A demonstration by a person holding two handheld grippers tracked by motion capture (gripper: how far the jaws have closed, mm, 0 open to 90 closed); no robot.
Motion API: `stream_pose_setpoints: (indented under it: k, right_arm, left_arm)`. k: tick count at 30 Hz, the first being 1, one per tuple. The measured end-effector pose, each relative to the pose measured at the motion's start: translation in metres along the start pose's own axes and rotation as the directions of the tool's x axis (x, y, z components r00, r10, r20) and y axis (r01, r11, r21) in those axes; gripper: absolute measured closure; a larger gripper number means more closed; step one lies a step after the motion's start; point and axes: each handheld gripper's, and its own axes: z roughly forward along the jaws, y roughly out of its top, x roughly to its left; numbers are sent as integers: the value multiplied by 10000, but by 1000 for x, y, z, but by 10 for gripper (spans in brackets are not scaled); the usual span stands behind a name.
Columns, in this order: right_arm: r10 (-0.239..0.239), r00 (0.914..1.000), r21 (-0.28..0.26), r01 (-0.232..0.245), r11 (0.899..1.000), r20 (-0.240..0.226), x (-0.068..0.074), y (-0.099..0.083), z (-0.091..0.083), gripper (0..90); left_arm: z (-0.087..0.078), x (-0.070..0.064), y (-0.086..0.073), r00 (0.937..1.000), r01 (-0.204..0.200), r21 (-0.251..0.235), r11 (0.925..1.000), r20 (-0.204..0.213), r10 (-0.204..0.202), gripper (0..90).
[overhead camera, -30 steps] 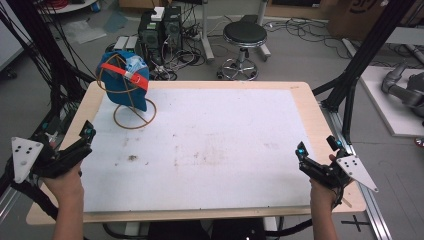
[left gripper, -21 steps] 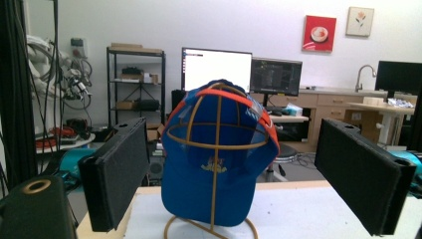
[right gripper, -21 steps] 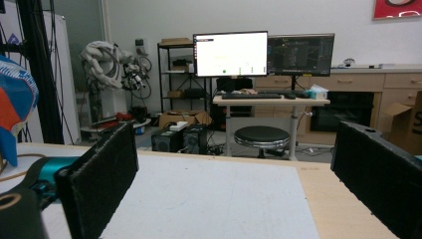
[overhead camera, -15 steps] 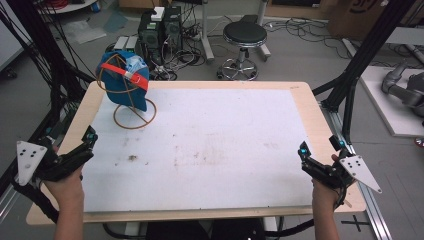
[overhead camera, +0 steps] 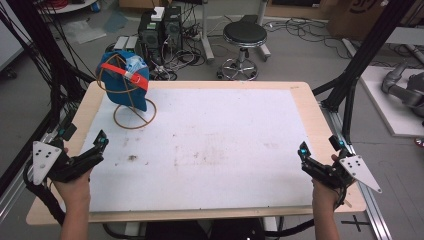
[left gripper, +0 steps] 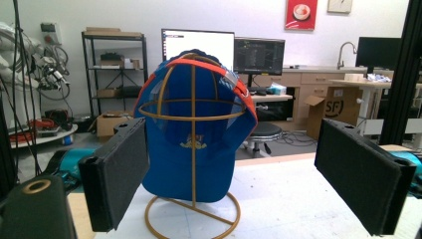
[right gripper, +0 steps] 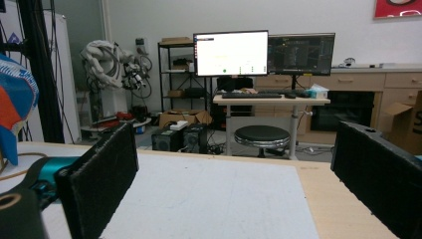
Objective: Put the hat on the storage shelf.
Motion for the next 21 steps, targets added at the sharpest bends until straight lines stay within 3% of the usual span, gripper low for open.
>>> stream_pose_setpoints:
  k: [21]
  right_arm:
    - [-165, 9998, 81, 166, 9998, -113, 5, -1, 6, 43]
  left_arm:
    - [-6, 6, 0, 9997, 195, -39, 9998, -170, -196, 143]
